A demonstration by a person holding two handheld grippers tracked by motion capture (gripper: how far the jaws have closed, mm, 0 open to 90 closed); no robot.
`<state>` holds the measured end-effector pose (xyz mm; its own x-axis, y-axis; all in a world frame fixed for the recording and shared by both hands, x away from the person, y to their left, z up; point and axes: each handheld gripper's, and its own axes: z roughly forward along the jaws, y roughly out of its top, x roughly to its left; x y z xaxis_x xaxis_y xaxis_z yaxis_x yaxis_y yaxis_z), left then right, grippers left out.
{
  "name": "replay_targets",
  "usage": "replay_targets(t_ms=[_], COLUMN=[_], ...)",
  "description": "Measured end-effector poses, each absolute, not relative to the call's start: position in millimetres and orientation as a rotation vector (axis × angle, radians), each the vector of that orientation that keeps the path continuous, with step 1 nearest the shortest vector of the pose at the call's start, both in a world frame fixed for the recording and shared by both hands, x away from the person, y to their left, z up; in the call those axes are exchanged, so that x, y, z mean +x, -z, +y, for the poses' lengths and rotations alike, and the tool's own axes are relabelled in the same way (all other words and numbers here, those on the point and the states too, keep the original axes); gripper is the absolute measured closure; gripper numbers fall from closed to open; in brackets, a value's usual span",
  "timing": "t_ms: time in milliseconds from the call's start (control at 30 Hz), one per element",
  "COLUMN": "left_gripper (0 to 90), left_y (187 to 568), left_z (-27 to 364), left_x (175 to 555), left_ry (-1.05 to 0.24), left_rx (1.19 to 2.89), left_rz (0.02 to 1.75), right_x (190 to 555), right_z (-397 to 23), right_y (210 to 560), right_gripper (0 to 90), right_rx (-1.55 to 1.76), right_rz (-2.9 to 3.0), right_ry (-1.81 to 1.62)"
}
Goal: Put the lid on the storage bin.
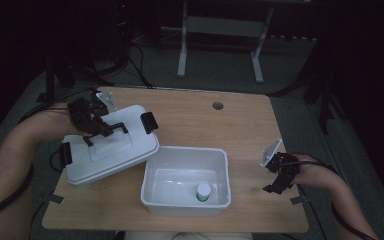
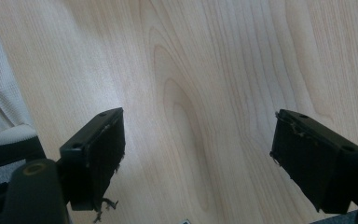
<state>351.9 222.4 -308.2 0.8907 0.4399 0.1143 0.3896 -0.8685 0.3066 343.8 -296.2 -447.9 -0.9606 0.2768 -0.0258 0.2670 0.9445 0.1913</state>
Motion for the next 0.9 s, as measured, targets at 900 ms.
replay_targets(t_ms=[900], left_gripper=[83.3], left_y=[311], left_z=[101], left_x=[338], left_ry=[-0.200], left_rx=[2.830], left_rz=[0.193], right_x=[343], right_z=[-299], right_y=[458], right_gripper=[17.0], right_rx=[0.461], right_rz=[3.070], right_ry=[-0.286])
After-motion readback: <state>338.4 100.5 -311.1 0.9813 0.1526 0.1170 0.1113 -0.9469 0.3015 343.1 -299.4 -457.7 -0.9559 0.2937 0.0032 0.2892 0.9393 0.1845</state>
